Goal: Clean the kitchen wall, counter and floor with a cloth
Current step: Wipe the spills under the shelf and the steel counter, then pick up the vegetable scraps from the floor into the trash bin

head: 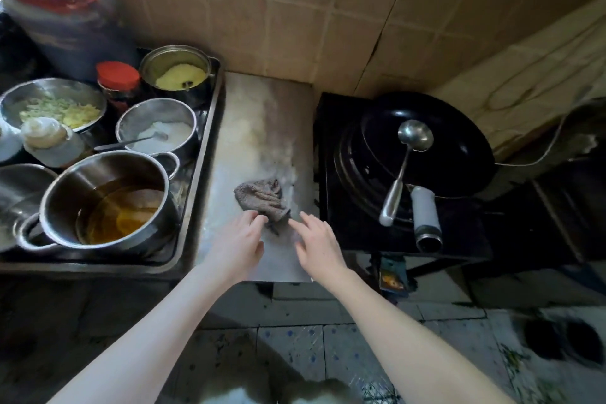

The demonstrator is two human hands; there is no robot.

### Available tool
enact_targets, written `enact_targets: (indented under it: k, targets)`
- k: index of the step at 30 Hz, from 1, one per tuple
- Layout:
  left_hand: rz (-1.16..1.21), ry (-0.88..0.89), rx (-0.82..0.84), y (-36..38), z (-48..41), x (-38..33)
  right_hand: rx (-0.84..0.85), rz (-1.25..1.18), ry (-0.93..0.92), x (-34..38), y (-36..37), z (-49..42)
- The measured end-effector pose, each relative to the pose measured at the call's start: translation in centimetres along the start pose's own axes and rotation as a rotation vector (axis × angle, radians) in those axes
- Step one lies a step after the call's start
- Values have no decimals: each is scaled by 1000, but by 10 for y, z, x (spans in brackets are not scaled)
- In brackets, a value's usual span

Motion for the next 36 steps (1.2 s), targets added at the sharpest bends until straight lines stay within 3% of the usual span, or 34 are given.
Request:
enact_targets:
  k: [7, 12, 36]
  targets:
    - [-129, 118, 101, 17, -7, -49, -89, -78, 144, -48, -31, 50]
    - [-199, 224, 81, 19, -14, -101, -173, -102, 240, -84, -52, 91]
    - [-340, 723, 104, 59, -19, -410, -608, -138, 689, -280, -180, 340]
Point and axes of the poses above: each hand's wrist, its own z-axis away from the middle knuckle, its own y-axis out of the palm, x = y × z, the point moved 4 cm from there along -z, towards the middle knuckle, and after that the axes turned 11 degrees about -z, right-handed, at the moved point
